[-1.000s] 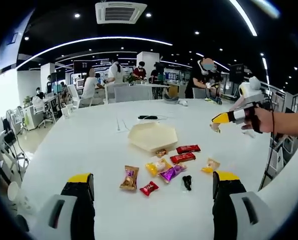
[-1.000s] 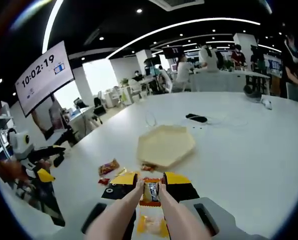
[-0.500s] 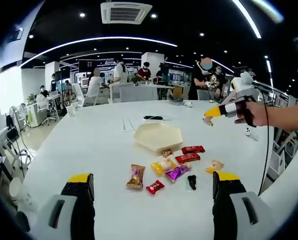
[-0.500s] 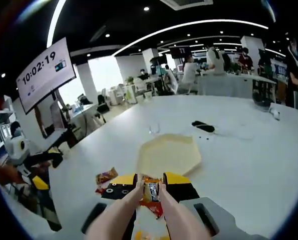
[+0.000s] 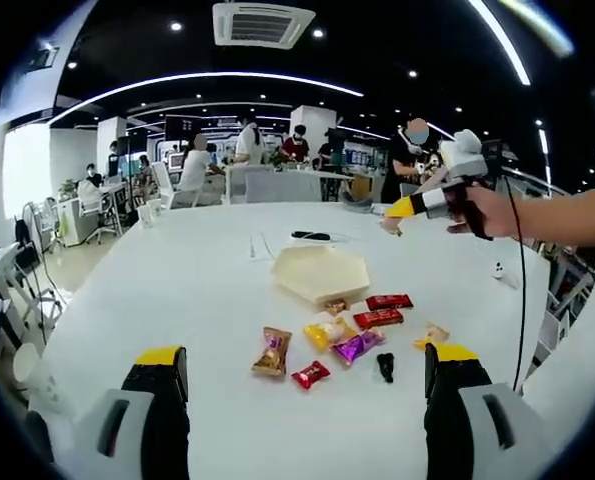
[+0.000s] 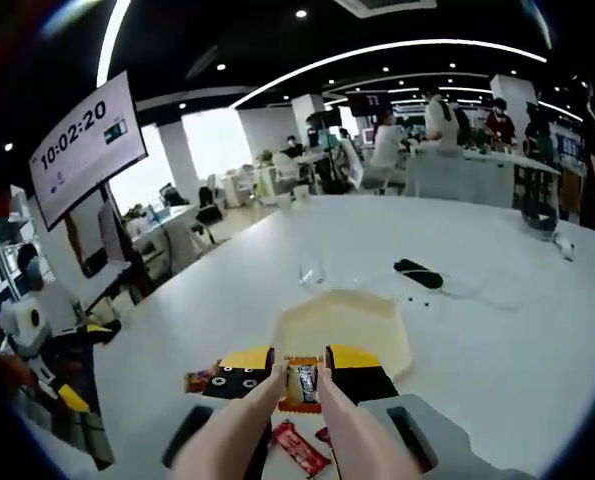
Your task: Place the target food into the container with the food tongs after gripping and lifting it, then release it inside without dropping or visibly crushing the food.
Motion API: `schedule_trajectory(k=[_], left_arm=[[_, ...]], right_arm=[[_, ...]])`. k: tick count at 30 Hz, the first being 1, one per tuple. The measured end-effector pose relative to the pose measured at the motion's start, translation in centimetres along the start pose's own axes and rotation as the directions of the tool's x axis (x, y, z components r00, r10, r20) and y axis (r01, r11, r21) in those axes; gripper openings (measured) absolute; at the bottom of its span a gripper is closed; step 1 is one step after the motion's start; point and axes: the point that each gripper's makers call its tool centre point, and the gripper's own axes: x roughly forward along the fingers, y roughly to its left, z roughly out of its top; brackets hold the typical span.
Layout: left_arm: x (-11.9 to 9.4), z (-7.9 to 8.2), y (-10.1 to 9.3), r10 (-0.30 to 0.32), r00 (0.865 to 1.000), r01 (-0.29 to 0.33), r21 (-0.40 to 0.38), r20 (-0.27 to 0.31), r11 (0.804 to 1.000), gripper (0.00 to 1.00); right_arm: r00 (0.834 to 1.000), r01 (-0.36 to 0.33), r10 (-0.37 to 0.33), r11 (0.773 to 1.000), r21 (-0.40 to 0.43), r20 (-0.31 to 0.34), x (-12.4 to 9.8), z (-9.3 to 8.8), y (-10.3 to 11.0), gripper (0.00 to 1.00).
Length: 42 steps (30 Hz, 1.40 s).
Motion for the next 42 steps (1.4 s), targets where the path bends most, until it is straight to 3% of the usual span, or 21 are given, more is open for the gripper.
schedule_trajectory(k=[13,18,24,42], left_arm=[[0.2,-0.3,1.3,0.021,1.0,-0.021,0.006,0.002,1.0,1.0],[0.3,0.1,1.0,-0.007,1.0,0.007,0.023,0.009,1.0,1.0],[0.5,0.1,0.8,-0.024,1.0,0.024,0.06,-0.001,0.998,1.0],[2.0,0.4,0.7,-0.033,0.999,0.033,0.044,-0.001,0.999,1.0]], right_arm=[[1.0,0.004,-0.004,1.0,-0.019,-0.011,2.8,2.5,-1.4,0.19],[1.0,0.004,-0.004,1.0,-0.028,-0.014,3.8,3.0,-1.7,0.19],[1.0,-0.009,0.009,1.0,-0.028,-0.02,4.8,3.0,-1.8,0.19],[0.999,-0.024,0.024,1.0,-0.019,-0.035,7.1,2.4,-2.4,0.2]])
